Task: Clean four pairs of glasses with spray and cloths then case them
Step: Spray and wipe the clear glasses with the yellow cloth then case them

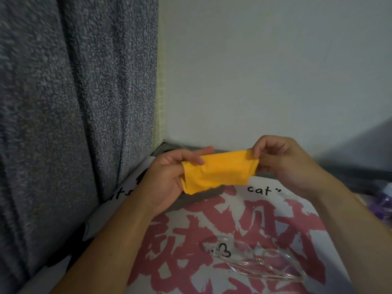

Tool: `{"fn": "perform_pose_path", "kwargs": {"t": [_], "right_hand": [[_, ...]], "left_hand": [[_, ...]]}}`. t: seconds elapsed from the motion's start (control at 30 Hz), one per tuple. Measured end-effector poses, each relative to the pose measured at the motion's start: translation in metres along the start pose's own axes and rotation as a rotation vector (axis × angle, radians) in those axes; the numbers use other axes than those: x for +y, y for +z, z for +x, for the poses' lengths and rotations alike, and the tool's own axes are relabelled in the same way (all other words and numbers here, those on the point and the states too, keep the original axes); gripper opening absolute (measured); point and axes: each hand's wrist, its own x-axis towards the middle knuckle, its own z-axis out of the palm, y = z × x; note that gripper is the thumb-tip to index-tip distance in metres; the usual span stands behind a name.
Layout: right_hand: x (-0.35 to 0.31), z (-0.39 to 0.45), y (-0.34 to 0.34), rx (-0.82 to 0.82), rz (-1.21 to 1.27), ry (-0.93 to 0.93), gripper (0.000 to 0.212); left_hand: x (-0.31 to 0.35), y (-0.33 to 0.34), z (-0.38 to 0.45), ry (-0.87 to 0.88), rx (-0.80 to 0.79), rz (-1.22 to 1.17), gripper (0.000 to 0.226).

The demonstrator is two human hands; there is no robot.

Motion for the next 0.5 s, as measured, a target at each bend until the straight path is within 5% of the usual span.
{"fn": "perform_pose_path", "kwargs": {"t": [0.2, 0.5], "right_hand": [[-0.007, -0.004, -0.01, 0.015, 0.001, 0.068, 0.031], [-0.007, -0.005, -0.011, -0.002, -0.059, 0.034, 0.024]], "left_hand": [[-0.005, -0.007, 0.007, -0.027, 0.171, 0.062, 0.021], [-0.007, -0.01, 0.007, -0.198, 0.189, 0.072, 0.027]]}}
